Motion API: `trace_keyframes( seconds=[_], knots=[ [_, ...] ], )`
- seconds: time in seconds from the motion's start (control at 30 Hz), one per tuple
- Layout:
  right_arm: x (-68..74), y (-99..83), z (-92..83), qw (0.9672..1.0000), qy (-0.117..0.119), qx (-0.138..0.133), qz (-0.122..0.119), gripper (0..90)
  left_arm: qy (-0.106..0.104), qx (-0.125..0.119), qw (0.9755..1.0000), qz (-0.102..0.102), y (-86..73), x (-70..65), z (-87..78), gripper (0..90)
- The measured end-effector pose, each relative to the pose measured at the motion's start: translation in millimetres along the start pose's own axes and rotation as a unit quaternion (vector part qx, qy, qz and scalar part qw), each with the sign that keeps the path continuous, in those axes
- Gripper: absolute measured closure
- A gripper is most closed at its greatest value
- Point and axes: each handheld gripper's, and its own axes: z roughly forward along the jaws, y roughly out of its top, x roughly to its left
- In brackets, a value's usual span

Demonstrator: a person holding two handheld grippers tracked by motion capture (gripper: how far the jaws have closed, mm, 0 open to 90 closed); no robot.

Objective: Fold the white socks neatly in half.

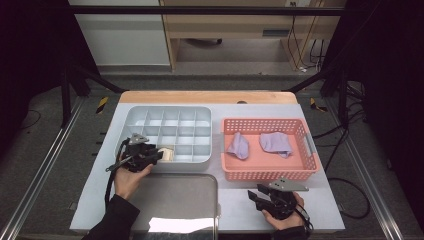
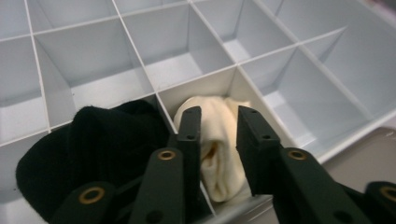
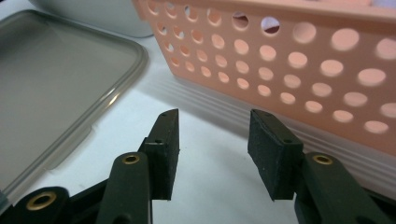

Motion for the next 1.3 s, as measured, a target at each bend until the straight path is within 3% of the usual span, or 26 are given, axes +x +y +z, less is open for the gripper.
trace_keyframes(
  seconds=[0.13,0.33,0.43,0.53,0.63,0.8,1.0,1.3],
  knots=[
    [0.1,1.6,-2.5,0.9999,0.001,-0.013,-0.001,52.9,-0.004,-0.038,0.9993,0.007,-0.6,-7.6,-16.9,61.0],
    [-0.1,3.5,-7.3,0.9997,-0.003,-0.026,-0.002,54.8,0.003,-0.062,0.9977,0.028,-6.9,-16.1,-32.4,56.4],
    [0.1,4.8,-10.3,0.9995,-0.001,-0.031,0.001,55.2,0.013,-0.085,0.9945,0.059,-16.7,-22.5,-45.7,55.5],
    [0.2,5.9,-11.6,0.9995,-0.002,-0.033,-0.001,55.1,0.007,-0.100,0.9926,0.068,-25.0,-24.6,-53.8,54.1],
    [0.6,7.0,-13.2,0.9994,-0.002,-0.036,-0.002,55.1,-0.006,-0.093,0.9935,0.065,-34.3,-26.5,-55.7,51.7],
    [1.1,10.7,-18.0,0.9990,-0.007,-0.044,-0.004,54.7,-0.007,-0.064,0.9963,0.058,-52.0,-31.2,-56.3,48.7],
    [-2.3,18.3,-27.7,0.9982,-0.020,-0.057,-0.004,53.7,-0.011,-0.055,0.9970,0.053,-71.7,-39.5,-55.0,41.5],
    [-6.1,25.6,-32.8,0.9973,-0.033,-0.065,-0.003,50.9,-0.015,-0.052,0.9980,0.032,-91.7,-31.6,-50.8,33.9]
  ],
)
